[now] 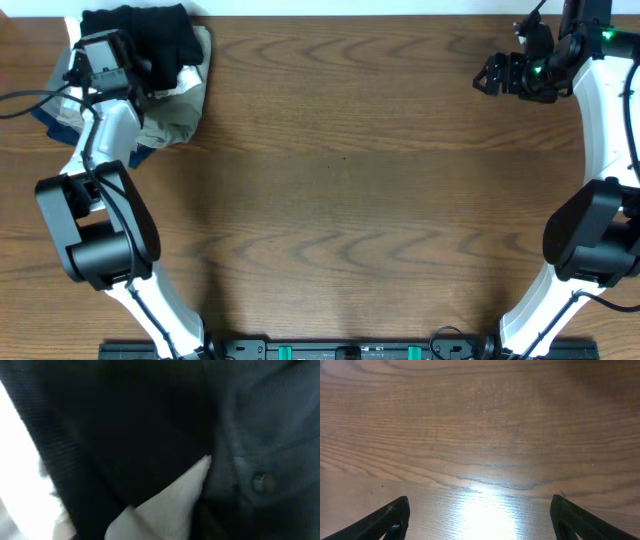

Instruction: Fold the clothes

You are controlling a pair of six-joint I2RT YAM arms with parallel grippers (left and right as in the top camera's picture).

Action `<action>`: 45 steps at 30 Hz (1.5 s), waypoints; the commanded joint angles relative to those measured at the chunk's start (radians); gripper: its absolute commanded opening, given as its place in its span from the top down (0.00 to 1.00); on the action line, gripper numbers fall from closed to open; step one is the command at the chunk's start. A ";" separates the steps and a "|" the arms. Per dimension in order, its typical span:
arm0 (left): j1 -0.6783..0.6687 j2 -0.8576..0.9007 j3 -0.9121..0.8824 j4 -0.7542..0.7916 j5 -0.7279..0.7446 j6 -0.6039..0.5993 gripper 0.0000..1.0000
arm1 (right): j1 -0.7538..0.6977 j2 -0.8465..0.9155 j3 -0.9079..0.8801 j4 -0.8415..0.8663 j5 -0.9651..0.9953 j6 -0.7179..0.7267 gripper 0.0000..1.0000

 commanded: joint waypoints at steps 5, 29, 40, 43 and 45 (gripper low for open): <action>0.016 -0.135 0.010 -0.157 -0.020 0.234 0.35 | 0.007 0.009 0.000 0.001 0.004 -0.013 0.12; 0.017 -0.503 0.010 -0.776 -0.012 0.486 0.02 | 0.028 -0.020 0.001 0.553 -0.455 0.281 0.01; 0.017 -0.503 0.010 -0.775 -0.012 0.486 0.02 | 0.061 -0.019 0.001 0.637 -0.639 0.820 0.01; 0.017 -0.503 0.010 -0.775 -0.012 0.486 0.02 | 0.051 -0.019 0.001 0.582 -0.651 0.710 0.01; 0.017 -0.503 0.010 -0.775 -0.012 0.486 0.02 | 0.039 -0.019 0.001 0.566 -0.651 0.577 0.01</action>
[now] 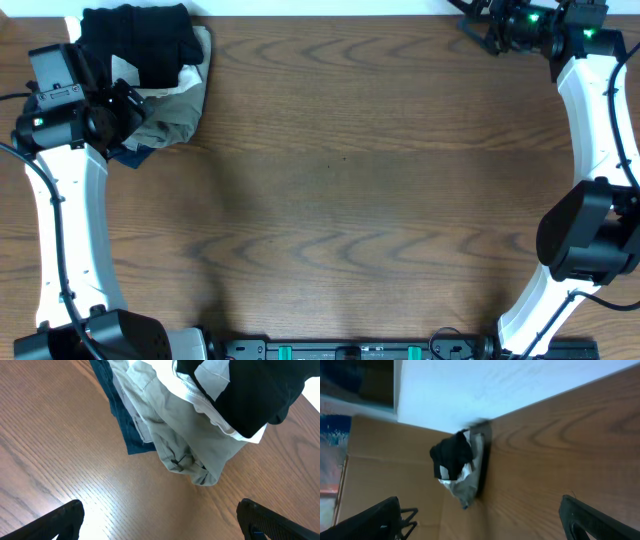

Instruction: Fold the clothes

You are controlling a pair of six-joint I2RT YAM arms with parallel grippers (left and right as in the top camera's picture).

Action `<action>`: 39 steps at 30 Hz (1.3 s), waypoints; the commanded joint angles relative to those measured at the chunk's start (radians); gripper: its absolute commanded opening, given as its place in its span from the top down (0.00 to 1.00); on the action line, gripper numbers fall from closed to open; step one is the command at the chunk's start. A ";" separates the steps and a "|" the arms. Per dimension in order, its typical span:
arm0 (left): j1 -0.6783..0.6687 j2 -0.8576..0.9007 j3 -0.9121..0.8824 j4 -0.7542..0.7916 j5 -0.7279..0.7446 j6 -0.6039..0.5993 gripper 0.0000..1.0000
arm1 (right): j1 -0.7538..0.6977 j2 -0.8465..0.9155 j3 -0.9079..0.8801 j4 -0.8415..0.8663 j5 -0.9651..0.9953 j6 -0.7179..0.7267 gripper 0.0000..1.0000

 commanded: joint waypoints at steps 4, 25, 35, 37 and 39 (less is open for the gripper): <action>0.006 0.004 0.006 -0.003 -0.012 0.009 0.02 | -0.047 -0.022 0.002 -0.066 -0.178 -0.490 0.01; 0.006 0.004 0.006 -0.003 -0.012 0.009 0.02 | 0.109 -0.576 -0.087 -0.124 0.899 -0.813 0.01; 0.006 0.004 0.006 -0.003 -0.012 0.009 0.02 | 0.137 -1.027 -0.764 0.271 0.878 -0.733 0.01; 0.006 0.004 0.006 -0.003 -0.012 0.009 0.02 | 0.142 -1.121 -0.904 0.322 0.861 -0.733 0.01; 0.006 0.004 0.006 -0.003 -0.012 0.009 0.02 | 0.144 -1.210 -1.027 0.358 0.843 -0.732 0.01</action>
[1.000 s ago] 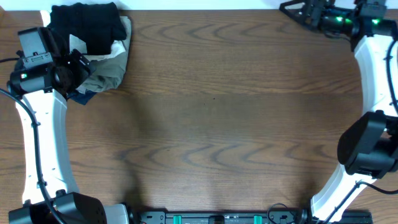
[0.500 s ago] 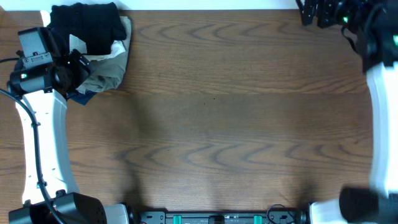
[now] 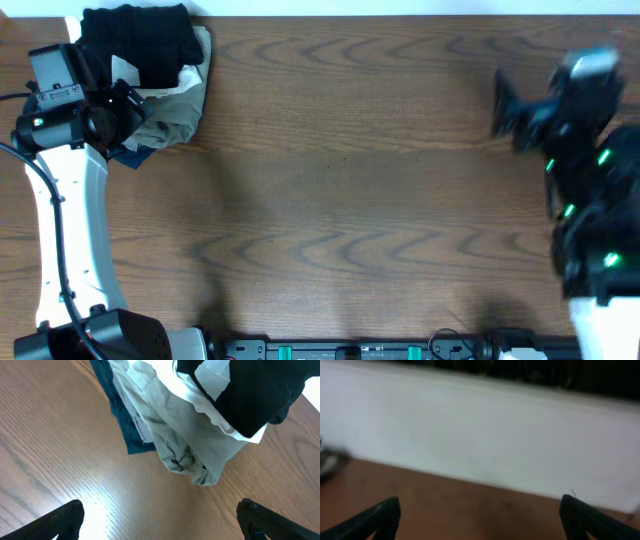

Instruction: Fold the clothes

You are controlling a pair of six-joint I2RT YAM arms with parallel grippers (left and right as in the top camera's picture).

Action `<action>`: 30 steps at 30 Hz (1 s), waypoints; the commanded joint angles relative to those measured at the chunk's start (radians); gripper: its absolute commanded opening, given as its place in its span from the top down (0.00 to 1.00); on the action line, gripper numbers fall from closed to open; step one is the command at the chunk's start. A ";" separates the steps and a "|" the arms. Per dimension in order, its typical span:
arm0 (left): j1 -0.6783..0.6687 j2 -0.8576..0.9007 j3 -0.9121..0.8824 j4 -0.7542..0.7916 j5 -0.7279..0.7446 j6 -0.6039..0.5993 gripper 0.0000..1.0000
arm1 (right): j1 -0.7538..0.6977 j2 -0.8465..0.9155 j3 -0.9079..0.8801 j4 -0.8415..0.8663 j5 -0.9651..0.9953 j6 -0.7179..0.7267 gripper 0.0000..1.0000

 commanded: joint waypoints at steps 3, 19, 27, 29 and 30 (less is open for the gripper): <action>0.006 0.003 0.006 -0.002 -0.011 0.009 0.02 | 0.012 -0.245 -0.298 0.091 -0.035 0.052 0.01; 0.006 0.003 0.006 -0.002 -0.011 0.009 0.02 | 0.012 -0.689 -0.914 0.351 0.132 0.085 0.01; 0.006 0.003 0.006 -0.002 -0.011 0.009 0.02 | 0.013 -0.796 -0.986 0.279 0.138 0.085 0.01; 0.006 0.003 0.006 -0.002 -0.011 0.009 0.02 | 0.012 -0.825 -0.986 0.215 0.139 0.085 0.01; 0.006 0.003 0.006 -0.002 -0.011 0.009 0.02 | 0.012 -0.839 -0.986 0.179 0.139 0.085 0.01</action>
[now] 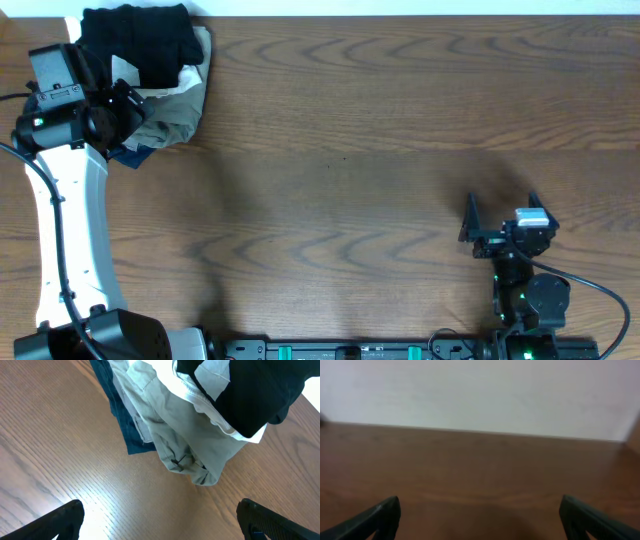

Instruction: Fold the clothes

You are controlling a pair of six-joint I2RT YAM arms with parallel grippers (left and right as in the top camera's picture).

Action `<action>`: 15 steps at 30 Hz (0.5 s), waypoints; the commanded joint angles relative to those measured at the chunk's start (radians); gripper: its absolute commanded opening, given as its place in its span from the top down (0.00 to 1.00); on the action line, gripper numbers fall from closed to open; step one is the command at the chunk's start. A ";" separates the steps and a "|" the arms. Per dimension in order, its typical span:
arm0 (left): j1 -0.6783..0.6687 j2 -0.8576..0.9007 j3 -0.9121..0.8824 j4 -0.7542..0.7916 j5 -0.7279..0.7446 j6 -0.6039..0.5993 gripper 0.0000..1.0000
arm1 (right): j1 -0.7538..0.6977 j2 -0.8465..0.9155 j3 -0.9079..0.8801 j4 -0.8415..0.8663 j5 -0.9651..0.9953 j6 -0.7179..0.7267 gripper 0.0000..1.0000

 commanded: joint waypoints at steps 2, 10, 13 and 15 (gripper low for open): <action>0.006 0.003 0.006 -0.002 -0.012 0.009 0.02 | 0.009 -0.043 -0.005 -0.105 0.017 0.013 0.01; 0.006 0.003 0.006 -0.002 -0.012 0.009 0.02 | 0.009 -0.028 -0.005 -0.105 0.017 0.013 0.01; 0.006 0.003 0.006 -0.002 -0.012 0.009 0.02 | 0.009 -0.028 -0.005 -0.105 0.017 0.013 0.01; 0.006 0.003 0.006 -0.002 -0.012 0.009 0.02 | 0.009 -0.028 -0.005 -0.105 0.017 0.013 0.01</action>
